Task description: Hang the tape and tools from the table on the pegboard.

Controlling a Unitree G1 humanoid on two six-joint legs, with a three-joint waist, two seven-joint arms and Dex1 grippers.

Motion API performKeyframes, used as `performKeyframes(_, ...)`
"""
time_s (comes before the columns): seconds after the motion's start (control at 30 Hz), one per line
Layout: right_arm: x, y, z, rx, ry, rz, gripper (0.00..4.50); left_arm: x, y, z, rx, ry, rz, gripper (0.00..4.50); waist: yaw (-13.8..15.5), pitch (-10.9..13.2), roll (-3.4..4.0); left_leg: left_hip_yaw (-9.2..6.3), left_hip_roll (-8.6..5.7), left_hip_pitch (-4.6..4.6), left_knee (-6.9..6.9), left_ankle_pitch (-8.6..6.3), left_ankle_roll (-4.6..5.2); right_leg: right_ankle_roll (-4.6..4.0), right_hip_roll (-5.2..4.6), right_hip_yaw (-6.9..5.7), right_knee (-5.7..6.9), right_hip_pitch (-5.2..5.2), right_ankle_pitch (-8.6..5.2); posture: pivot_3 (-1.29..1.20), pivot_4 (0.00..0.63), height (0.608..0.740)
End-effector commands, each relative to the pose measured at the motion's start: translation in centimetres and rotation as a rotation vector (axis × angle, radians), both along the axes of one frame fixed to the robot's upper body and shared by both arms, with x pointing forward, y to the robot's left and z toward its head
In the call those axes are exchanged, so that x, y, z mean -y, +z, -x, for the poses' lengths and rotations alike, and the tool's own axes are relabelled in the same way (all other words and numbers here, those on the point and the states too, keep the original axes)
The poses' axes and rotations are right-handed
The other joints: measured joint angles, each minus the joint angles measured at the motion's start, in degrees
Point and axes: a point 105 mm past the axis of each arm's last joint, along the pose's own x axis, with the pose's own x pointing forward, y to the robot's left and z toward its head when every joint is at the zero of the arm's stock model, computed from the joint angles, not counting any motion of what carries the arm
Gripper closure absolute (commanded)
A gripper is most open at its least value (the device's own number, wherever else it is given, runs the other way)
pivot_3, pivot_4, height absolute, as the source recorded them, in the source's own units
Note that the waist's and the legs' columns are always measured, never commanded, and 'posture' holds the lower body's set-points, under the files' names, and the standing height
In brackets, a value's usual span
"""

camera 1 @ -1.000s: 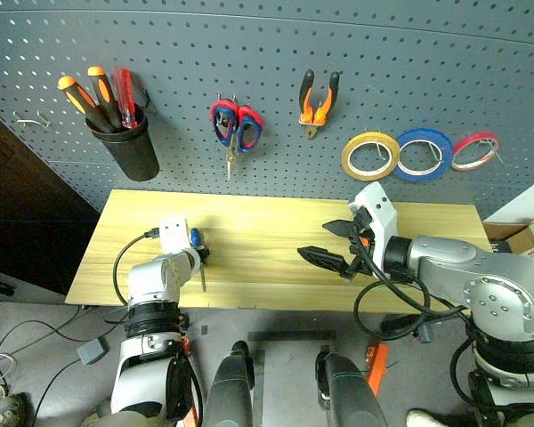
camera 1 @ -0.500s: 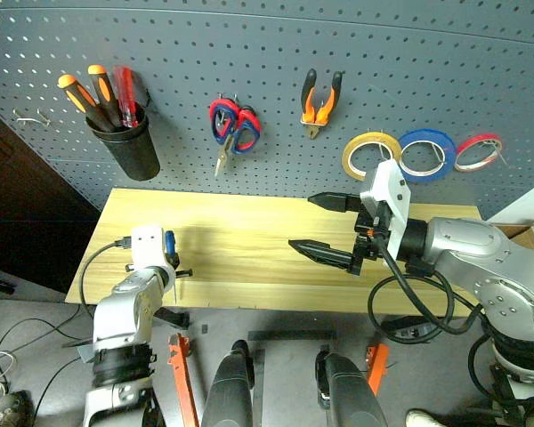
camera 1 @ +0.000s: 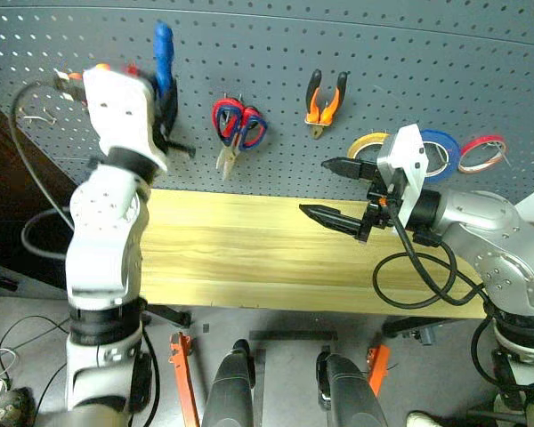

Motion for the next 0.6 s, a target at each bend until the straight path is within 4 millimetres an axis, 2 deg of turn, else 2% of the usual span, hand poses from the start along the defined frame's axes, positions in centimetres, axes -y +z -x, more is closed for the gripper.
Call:
performKeyframes(0.03,-0.1,0.9,0.3,0.074,0.013,0.019,0.00,-2.1,3.5,0.3,0.116,0.063,0.069,3.96,-0.17,0.00,0.00,-0.01,0.00,0.00,-0.01,0.00,0.00,0.01,0.03,-0.01,0.01,0.00,-0.01,-0.05,0.275,0.740)
performKeyframes(0.13,-0.1,1.8,0.0,0.094,-0.005,-0.018,0.00,-3.3,4.4,-0.2,0.143,0.104,0.062,3.96,-0.65,0.00,0.00,-0.03,-0.02,-0.01,-0.03,-0.05,-0.02,0.04,0.03,-0.01,0.03,0.01,-0.03,-0.05,0.274,0.740)
performKeyframes(0.4,0.3,3.1,-0.6,0.107,-0.043,-0.066,0.00,-4.9,3.9,-1.0,0.150,0.161,0.048,3.96,-0.76,0.00,0.00,-0.03,-0.01,0.01,0.08,-0.05,-0.04,0.06,0.03,-0.01,0.09,0.05,-0.01,-0.07,0.280,0.740)
performKeyframes(0.53,0.5,3.2,-0.7,0.108,-0.049,-0.066,0.00,-5.8,3.0,-1.0,0.136,0.210,0.026,3.96,-0.67,0.00,-0.01,-0.04,-0.01,0.01,0.13,-0.05,-0.03,0.06,0.03,0.00,0.09,0.08,0.00,-0.07,0.278,0.740)
performKeyframes(0.6,0.4,3.4,-0.7,0.113,-0.045,-0.073,0.00,-6.3,1.6,-1.2,0.110,0.230,-0.003,3.96,-0.72,0.00,0.00,-0.03,-0.01,0.03,0.13,-0.05,-0.03,0.06,0.03,0.00,0.11,0.08,0.00,-0.07,0.277,0.740)
